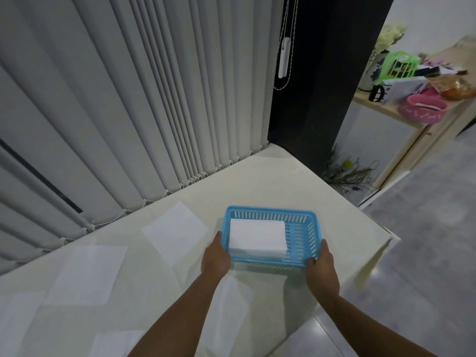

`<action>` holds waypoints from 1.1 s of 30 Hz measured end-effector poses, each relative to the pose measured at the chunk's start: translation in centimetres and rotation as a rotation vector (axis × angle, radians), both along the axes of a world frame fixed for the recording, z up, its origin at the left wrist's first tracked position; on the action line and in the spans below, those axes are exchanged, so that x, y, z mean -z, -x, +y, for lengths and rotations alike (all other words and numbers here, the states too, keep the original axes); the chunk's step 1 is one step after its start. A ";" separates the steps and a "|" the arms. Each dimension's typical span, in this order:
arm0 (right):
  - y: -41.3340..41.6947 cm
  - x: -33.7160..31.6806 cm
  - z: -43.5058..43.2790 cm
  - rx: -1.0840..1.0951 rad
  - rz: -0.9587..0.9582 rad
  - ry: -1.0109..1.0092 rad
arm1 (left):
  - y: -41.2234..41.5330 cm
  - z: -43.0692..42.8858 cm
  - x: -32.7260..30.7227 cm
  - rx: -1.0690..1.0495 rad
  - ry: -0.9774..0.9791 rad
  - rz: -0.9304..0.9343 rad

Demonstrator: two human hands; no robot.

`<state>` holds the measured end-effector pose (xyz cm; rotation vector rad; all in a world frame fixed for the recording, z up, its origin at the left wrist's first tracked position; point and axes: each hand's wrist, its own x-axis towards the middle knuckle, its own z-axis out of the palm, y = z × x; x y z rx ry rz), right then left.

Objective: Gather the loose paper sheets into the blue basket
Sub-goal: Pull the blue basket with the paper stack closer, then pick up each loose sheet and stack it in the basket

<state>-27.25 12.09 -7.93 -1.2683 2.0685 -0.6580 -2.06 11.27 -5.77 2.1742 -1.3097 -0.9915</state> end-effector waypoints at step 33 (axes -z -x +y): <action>-22.1 -1.4 0.2 -1.362 0.908 0.208 | -8.1 14.4 2.5 0.055 -0.219 -0.346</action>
